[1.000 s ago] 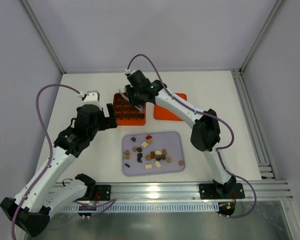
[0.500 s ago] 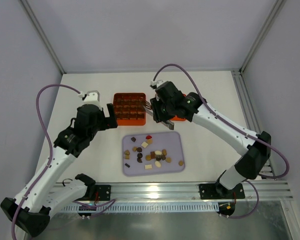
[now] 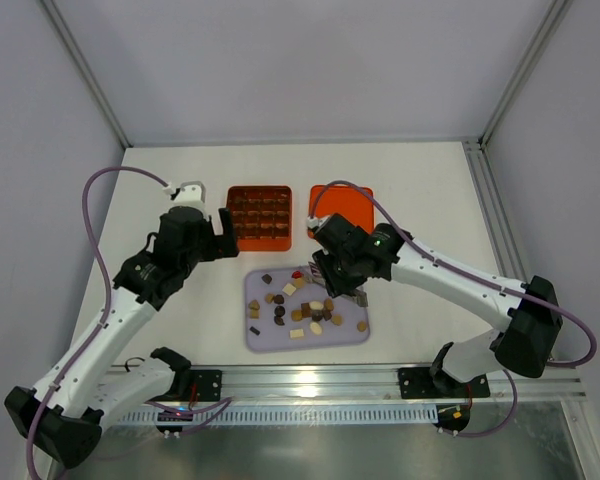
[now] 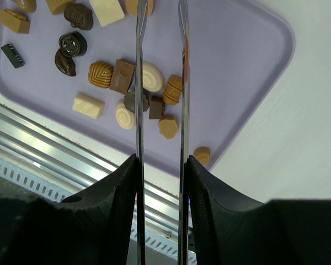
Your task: Pack the chocolate
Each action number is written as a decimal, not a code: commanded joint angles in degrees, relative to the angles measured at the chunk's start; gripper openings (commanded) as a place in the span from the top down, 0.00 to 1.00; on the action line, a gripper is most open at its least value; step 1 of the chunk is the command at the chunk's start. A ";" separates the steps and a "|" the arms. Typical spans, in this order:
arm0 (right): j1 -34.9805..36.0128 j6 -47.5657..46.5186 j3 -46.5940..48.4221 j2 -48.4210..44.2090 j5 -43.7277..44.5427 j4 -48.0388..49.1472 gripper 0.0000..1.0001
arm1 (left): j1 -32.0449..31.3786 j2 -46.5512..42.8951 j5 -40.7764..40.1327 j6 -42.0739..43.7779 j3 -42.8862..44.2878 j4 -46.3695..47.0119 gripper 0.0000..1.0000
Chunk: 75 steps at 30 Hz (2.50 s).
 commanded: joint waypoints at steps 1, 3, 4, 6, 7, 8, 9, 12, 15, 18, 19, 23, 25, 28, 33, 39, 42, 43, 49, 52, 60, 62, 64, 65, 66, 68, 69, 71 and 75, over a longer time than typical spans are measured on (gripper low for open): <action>1.65 1.33 -0.49 -1.95 -0.03 0.54 0.58 | 0.39 0.42 0.69 -0.74 -0.14 1.69 0.00; 2.00 1.42 -0.66 -1.43 -0.12 0.80 0.58 | 0.39 0.42 0.69 -0.83 -0.14 1.69 0.00; 2.26 1.42 -0.67 -1.34 -0.12 0.80 0.58 | 0.39 0.51 0.69 -0.83 -0.14 1.69 0.00; 2.35 1.51 -0.67 -1.07 -0.20 1.24 0.58 | 0.39 0.51 0.69 -0.83 -0.22 1.60 0.00; 2.35 1.51 -0.58 -0.99 -0.29 1.42 0.58 | 0.39 0.51 0.69 -0.83 -0.22 1.69 0.00; 2.35 1.51 -0.49 -0.81 -0.29 1.42 0.58 | 0.39 0.51 0.69 -0.74 -0.31 1.69 0.00; 2.44 1.51 -0.49 -0.55 -0.38 1.50 0.57 | 0.39 0.60 0.69 -0.83 -0.31 1.69 0.00; 2.62 1.68 -0.31 -0.02 -0.56 1.94 0.57 | 0.39 0.68 0.78 -0.83 -0.23 1.60 0.00; 2.97 1.68 0.30 1.30 -0.03 1.94 0.57 | 0.39 0.51 0.78 -0.83 -0.23 1.60 0.00; 2.97 1.77 0.83 2.26 0.23 2.21 0.57 | 0.39 0.51 0.86 -0.83 -0.31 1.60 0.00; 3.14 1.77 1.18 2.44 0.15 2.38 0.57 | 0.39 0.51 0.86 -0.83 -0.31 1.60 0.00; 3.23 1.86 1.88 3.41 0.06 2.82 0.57 | 0.39 0.25 0.95 -0.83 -0.31 1.51 0.00; 3.41 2.03 2.15 3.59 0.06 2.91 0.57 | 0.39 0.25 0.95 -0.74 -0.49 1.51 0.00; 3.67 2.12 2.58 4.02 -0.12 2.91 0.57 | 0.39 0.16 0.95 -0.74 -0.31 1.51 0.00; 4.11 2.30 3.11 4.64 -0.21 2.82 0.57 | 0.39 -0.02 1.04 -0.65 -0.40 1.43 0.00; 4.20 2.39 3.29 6.13 0.32 2.47 0.57 | 0.39 0.07 1.13 -0.74 -0.31 1.43 0.00; 4.20 2.47 3.38 6.66 0.76 1.95 0.57 | 0.39 -0.02 1.13 -0.74 -0.49 1.34 0.00; 4.20 2.47 3.46 6.84 0.76 1.94 0.57 | 0.39 -0.02 1.13 -0.74 -0.40 1.34 0.00; 4.20 2.39 4.08 7.45 0.50 1.25 0.57 | 0.39 0.07 1.13 -0.65 -0.31 1.34 0.00; 4.29 2.39 4.43 7.10 0.76 0.54 0.58 | 0.39 0.07 1.13 -0.65 -0.40 1.34 0.00; 4.37 2.65 3.99 6.22 0.76 -0.08 0.58 | 0.39 0.07 1.22 -0.65 -0.23 1.34 0.00; 4.37 2.65 3.91 6.31 0.67 0.10 0.58 | 0.39 0.07 1.22 -0.65 -0.31 1.34 0.00; 4.29 2.56 3.99 6.49 0.50 0.36 0.58 | 0.39 0.07 1.22 -0.65 -0.31 1.42 0.00; 4.37 2.48 3.99 6.57 0.41 0.54 0.58 | 0.39 0.16 1.22 -0.65 -0.23 1.34 0.00; 4.29 2.47 3.99 6.75 0.32 0.45 0.59 | 0.39 0.07 1.22 -0.65 -0.31 1.34 0.00; 4.29 2.30 3.91 6.92 0.24 0.80 0.61 | 0.30 0.16 1.22 -0.65 -0.40 1.34 0.00; 4.29 2.21 4.08 7.10 0.23 0.72 0.62 | 0.39 0.16 1.22 -0.65 -0.40 1.34 0.00; 4.37 2.21 4.26 7.19 -0.29 0.89 0.62 | 0.39 0.07 1.22 -0.65 -0.31 1.34 0.00; 4.37 1.95 4.87 6.93 0.14 0.10 0.64 | 0.39 -0.02 1.22 -0.65 -0.40 1.34 0.00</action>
